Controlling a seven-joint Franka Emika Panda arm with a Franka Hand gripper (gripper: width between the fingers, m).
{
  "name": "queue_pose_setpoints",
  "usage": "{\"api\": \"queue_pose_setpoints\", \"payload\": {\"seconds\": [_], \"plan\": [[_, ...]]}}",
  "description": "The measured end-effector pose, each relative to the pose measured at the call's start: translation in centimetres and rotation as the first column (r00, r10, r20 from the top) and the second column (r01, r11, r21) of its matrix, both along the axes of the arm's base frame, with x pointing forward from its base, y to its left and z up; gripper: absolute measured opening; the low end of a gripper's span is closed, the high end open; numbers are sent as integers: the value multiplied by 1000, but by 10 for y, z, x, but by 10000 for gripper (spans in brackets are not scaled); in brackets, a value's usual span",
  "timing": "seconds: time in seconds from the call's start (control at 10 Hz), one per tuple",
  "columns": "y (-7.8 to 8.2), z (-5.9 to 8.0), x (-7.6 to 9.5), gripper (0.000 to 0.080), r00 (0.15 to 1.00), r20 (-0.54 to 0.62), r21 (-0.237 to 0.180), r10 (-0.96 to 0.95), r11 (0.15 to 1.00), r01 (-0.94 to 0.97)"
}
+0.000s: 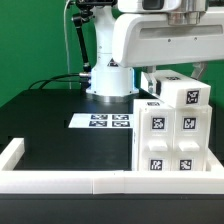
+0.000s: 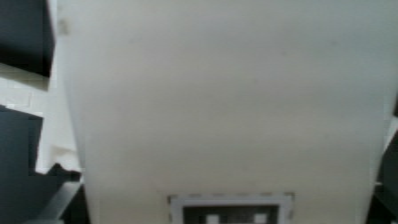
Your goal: Assemble cabinet
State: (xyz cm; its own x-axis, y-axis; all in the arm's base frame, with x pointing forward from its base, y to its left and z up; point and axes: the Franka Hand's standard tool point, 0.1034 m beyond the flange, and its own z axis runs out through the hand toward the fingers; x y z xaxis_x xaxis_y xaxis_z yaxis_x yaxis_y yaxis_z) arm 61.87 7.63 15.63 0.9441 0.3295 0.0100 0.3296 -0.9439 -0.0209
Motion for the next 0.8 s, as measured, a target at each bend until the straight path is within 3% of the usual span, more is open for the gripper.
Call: {"api": "queue_pose_setpoints", "payload": {"seconds": [0.3,0.8], "plan": [[0,0,9,560,998,63,5,-2,1000,1],[1,1,9,559,998,62,7,-16,1000,16]]}}
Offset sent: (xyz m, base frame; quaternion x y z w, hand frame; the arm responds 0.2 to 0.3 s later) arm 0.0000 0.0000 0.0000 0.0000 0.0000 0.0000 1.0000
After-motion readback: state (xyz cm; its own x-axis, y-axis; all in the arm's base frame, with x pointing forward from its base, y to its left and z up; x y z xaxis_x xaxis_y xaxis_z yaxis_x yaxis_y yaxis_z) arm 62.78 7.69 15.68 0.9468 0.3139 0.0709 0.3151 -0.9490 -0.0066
